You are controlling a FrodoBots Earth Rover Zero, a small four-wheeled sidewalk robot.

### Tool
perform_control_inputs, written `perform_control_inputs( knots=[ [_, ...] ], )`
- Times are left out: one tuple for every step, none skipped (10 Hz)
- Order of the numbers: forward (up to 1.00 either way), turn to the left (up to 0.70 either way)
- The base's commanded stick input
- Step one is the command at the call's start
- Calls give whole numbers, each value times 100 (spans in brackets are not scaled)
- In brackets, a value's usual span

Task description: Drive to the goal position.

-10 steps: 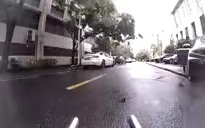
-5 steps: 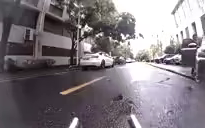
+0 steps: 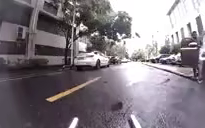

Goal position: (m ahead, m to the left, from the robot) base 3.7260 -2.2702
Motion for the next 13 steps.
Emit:
perform_control_inputs(
  knots=[
    [70,-14],
    [70,-14],
    [70,-14],
    [70,-14],
    [70,-14],
    [70,-14],
    [70,-14],
    [70,-14],
    [70,-14],
    [70,-14],
    [70,-14],
    [70,-14],
    [70,-6]
  ],
)
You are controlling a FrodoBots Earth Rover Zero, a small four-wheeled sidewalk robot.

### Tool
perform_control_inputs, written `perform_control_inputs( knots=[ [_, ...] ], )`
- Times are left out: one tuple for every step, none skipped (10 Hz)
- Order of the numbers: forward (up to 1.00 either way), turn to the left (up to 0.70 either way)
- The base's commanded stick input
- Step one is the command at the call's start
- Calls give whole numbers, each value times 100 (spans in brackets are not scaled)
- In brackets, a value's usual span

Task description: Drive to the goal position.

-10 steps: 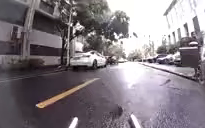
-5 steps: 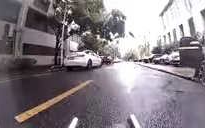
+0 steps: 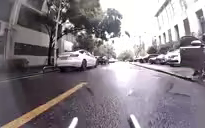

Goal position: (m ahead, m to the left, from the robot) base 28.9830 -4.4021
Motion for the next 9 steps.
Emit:
perform_control_inputs(
  knots=[
    [70,0],
    [70,0],
    [70,-8],
    [70,-14],
    [70,-14],
    [70,-14],
    [70,-14],
    [70,-14],
    [70,-14]
  ],
)
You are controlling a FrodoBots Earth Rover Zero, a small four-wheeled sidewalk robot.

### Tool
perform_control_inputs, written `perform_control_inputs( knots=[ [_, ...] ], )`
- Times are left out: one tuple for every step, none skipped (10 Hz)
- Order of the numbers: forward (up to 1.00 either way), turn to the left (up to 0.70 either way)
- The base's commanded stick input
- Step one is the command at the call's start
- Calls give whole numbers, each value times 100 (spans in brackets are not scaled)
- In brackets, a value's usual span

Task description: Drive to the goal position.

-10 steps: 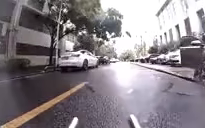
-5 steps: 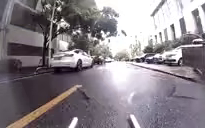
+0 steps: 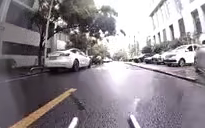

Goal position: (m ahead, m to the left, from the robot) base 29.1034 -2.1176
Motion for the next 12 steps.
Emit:
perform_control_inputs(
  knots=[
    [70,-14],
    [70,-14],
    [70,-14],
    [70,-14],
    [70,-14],
    [70,-14],
    [70,-14],
    [70,-14],
    [70,-14],
    [70,-14],
    [70,-14],
    [70,-14]
  ],
)
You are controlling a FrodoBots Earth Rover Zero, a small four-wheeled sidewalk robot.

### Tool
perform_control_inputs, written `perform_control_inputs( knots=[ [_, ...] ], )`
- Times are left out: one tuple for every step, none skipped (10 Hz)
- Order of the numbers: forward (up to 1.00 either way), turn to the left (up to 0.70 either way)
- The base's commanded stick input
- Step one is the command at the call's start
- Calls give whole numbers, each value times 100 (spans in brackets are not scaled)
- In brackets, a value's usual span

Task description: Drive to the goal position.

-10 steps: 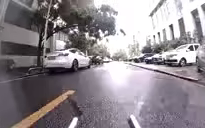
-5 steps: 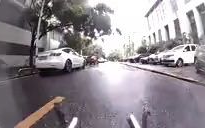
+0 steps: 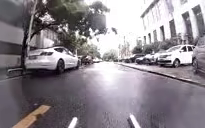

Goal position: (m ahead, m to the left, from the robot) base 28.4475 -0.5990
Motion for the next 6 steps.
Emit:
perform_control_inputs(
  knots=[
    [70,-14],
    [70,-14],
    [70,-14],
    [70,-14],
    [70,-14],
    [70,-14]
  ],
)
